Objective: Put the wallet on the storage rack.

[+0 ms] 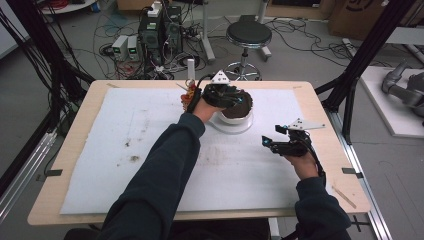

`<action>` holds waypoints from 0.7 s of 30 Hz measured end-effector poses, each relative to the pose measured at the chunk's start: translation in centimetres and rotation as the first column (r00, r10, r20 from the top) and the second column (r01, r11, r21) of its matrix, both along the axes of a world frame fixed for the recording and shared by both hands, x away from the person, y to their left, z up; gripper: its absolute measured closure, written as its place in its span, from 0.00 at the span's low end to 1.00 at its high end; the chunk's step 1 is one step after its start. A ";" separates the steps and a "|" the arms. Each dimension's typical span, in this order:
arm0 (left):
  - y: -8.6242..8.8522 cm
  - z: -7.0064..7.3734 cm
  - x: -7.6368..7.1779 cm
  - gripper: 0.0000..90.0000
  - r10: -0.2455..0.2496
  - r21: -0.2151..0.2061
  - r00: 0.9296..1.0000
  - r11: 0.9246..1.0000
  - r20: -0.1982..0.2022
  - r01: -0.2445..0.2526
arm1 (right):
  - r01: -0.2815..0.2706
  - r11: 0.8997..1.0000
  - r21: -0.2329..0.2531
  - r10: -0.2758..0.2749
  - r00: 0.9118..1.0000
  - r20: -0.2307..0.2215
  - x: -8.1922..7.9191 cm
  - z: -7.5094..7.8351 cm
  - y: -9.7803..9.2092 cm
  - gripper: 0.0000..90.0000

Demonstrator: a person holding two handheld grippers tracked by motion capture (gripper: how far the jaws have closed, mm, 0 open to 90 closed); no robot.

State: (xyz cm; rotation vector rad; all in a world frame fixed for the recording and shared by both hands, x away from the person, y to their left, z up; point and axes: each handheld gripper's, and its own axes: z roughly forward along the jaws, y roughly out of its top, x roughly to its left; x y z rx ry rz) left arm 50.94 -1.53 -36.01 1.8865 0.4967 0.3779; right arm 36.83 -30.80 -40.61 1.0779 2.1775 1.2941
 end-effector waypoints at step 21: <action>11.5 -0.6 -9.1 0.29 0.135 -0.180 0.990 0.974 -0.032 -0.139 | 0.013 1.000 -0.013 -0.014 1.000 -0.009 0.0 -0.1 0.3 0.26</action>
